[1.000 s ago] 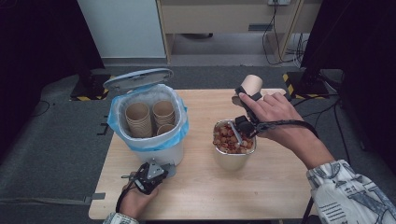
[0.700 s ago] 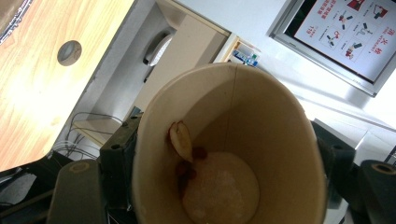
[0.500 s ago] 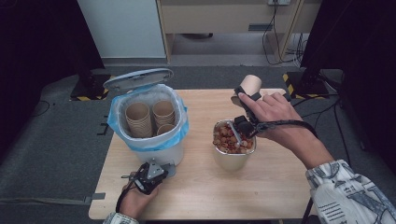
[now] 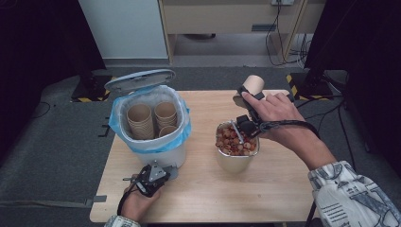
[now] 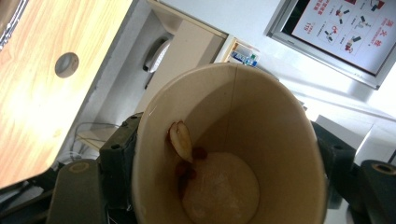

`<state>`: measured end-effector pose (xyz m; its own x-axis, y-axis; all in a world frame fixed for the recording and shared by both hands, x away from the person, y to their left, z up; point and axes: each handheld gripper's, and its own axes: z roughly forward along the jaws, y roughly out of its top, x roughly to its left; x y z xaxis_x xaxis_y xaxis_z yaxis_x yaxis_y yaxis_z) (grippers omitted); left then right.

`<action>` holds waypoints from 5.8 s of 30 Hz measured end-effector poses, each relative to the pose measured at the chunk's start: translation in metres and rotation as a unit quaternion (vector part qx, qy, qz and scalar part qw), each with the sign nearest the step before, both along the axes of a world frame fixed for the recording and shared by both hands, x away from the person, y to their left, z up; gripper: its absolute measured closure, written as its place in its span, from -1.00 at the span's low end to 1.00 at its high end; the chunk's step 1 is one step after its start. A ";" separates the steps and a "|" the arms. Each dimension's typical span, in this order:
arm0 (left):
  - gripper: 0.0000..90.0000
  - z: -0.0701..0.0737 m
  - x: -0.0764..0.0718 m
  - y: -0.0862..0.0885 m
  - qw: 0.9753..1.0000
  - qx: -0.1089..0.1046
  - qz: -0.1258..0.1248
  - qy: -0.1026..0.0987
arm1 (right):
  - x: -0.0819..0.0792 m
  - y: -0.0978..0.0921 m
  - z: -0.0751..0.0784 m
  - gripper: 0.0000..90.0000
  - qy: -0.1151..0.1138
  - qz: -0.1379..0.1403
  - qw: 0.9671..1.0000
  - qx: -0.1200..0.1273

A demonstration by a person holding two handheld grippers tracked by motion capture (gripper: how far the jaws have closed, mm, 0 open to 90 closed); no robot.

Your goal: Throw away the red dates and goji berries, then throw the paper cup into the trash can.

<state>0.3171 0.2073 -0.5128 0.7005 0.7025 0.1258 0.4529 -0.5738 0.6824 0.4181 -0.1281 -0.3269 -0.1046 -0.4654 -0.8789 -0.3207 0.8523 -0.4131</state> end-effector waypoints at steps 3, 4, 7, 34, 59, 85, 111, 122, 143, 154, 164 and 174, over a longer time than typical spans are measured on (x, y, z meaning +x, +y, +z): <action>1.00 0.000 0.000 0.000 1.000 0.000 0.000 0.000 | 0.001 -0.001 0.000 -0.38 0.003 -0.002 1.000 0.009; 1.00 0.000 0.000 0.000 1.000 0.000 0.000 0.000 | 0.002 -0.001 0.000 -0.38 0.005 -0.002 1.000 0.011; 1.00 0.000 0.000 0.000 1.000 0.000 0.000 0.000 | 0.003 -0.002 0.001 -0.38 0.011 -0.002 1.000 0.022; 1.00 0.000 0.000 0.000 1.000 0.000 0.000 0.000 | 0.024 -0.016 0.005 -0.38 0.084 -0.037 0.982 0.165; 1.00 0.000 0.000 0.000 1.000 -0.004 0.000 0.001 | 0.032 -0.006 0.015 -0.39 0.128 -0.032 0.957 0.258; 1.00 0.000 0.000 0.000 1.000 -0.006 0.001 0.002 | 0.038 -0.001 0.023 -0.39 0.161 -0.025 0.933 0.321; 1.00 0.000 0.000 0.001 1.000 -0.004 0.001 0.002 | 0.042 0.004 0.044 -0.41 0.283 0.002 0.835 0.472; 1.00 0.000 0.000 0.000 1.000 -0.002 -0.001 0.001 | 0.040 0.019 0.054 -0.41 0.342 0.032 0.784 0.517; 1.00 0.000 -0.001 0.000 1.000 -0.003 -0.002 0.002 | 0.036 0.067 0.057 -0.41 0.461 0.062 0.691 0.553; 1.00 0.000 0.000 0.000 1.000 -0.003 -0.002 0.002 | 0.035 0.086 0.058 -0.42 0.489 0.076 0.671 0.551; 1.00 0.000 0.000 0.000 1.000 -0.004 -0.002 0.002 | 0.035 0.098 0.059 -0.42 0.506 0.084 0.656 0.554; 1.00 0.000 0.000 0.000 1.000 -0.005 -0.002 0.003 | 0.034 0.113 0.058 -0.43 0.518 0.085 0.653 0.546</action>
<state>0.3169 0.2074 -0.5130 0.7040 0.7009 0.1148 0.4550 -0.5691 0.6849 0.4519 -0.0147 -0.2694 -0.9346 0.2971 -0.1957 -0.0752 0.3727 0.9249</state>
